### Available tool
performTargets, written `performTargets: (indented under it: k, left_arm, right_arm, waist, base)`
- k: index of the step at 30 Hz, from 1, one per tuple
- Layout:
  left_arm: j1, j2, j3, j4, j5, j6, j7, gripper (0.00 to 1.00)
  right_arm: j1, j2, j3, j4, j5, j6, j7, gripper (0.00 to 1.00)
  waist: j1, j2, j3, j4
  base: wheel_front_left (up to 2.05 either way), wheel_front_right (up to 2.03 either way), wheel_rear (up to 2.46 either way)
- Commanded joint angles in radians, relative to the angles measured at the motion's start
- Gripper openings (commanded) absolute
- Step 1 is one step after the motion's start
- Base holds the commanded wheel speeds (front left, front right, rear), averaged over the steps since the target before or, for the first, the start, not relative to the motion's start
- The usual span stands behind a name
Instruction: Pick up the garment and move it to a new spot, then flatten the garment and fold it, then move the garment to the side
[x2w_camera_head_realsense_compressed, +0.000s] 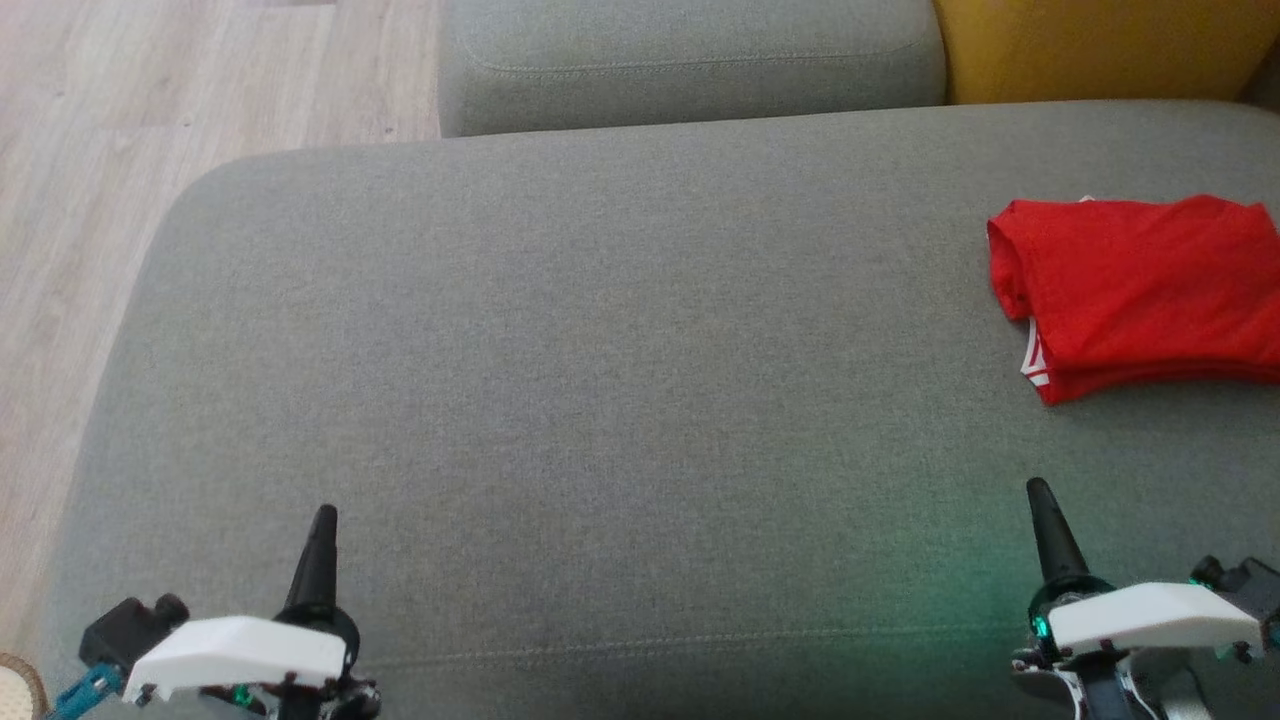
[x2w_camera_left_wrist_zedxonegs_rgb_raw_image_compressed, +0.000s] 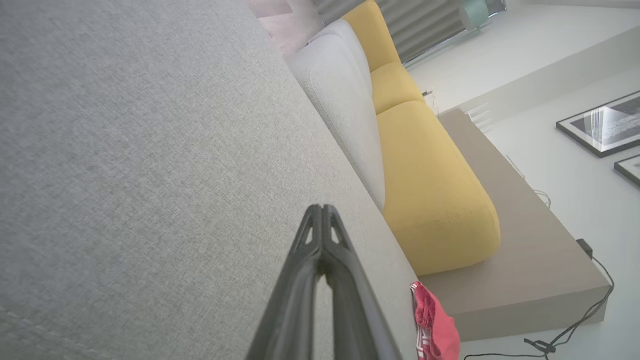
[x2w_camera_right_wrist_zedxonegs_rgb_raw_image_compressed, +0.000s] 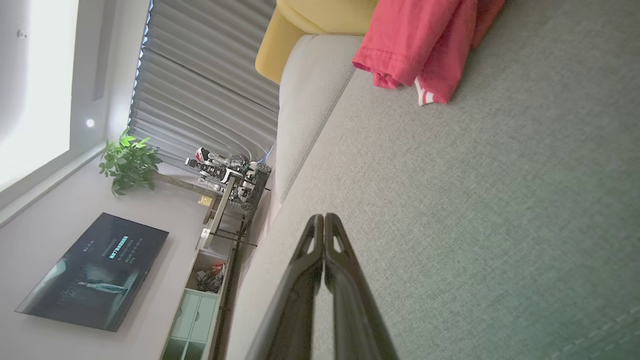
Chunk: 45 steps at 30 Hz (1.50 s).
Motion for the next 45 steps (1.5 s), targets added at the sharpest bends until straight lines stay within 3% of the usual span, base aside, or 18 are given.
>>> performTargets:
  k: [1, 45]
  left_arm:
    - [-0.057, 0.016, 0.036, -0.025, -0.027, -0.011, 0.006, 0.00]
    - [-0.181, 0.014, 0.146, 0.048, -0.532, -0.112, 0.127, 0.00]
  right_arm:
    - [-0.053, -0.017, 0.007, -0.032, 0.026, 0.000, 0.009, 0.00]
    - [-0.133, -0.016, -0.045, -0.020, 0.498, 0.000, 0.132, 0.00]
  waist:
    - [0.0000, 0.0000, 0.000, 0.000]
    - [0.0000, 0.0000, 0.020, -0.006]
  base:
    - [0.00, 0.00, 0.00]
    - [0.00, 0.00, 0.00]
